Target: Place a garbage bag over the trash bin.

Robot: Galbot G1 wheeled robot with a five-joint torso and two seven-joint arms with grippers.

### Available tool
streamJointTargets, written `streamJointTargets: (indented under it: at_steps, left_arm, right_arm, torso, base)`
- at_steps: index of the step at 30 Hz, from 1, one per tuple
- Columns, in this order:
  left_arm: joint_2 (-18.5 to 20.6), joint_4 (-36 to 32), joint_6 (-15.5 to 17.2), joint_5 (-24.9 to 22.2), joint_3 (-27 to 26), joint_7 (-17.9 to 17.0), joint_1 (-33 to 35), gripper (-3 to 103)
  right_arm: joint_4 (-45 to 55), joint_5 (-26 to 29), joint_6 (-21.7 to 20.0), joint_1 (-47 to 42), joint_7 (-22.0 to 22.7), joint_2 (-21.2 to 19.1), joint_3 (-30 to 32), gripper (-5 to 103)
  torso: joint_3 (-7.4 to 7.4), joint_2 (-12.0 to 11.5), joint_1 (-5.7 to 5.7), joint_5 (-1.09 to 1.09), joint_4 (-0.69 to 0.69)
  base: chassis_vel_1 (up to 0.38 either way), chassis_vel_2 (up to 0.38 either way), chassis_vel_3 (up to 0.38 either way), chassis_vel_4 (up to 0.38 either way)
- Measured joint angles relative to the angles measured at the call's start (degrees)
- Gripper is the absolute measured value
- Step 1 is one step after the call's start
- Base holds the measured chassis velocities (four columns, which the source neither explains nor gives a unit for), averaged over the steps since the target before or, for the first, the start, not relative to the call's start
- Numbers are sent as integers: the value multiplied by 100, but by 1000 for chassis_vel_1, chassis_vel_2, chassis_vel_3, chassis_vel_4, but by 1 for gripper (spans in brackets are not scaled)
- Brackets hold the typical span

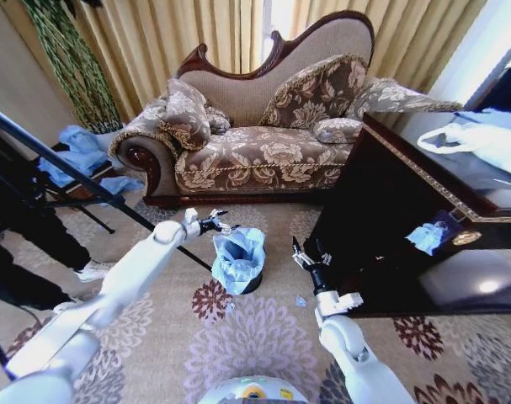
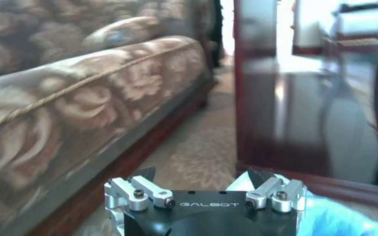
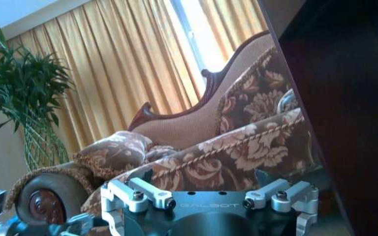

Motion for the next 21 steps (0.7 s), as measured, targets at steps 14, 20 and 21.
streamJointTargets:
  at_steps: [14, 20, 21]
  left_arm:
    - [-1361, 2432, -791, 928, 311, 1532, -1078, 98]
    - [-1654, 2924, -536, 832, 268, 1138, -1113, 100]
    - [-1741, 3031, -508, 823, 215, 1079, -1109, 100]
  right_arm:
    - [-105, -217, 130, -37, 124, 69, 10, 100]
    - [-112, -257, 209, -109, 123, 81, -16, 100]
    - [-114, -267, 239, -132, 122, 82, -16, 100]
  torso:
    - [0, 0, 0, -1, 0]
    - [0, 0, 0, -1, 0]
    - [0, 0, 0, -1, 0]
  base:
    - [0, 0, 0, 0]
    - [0, 0, 0, 0]
    - [0, 0, 0, 0]
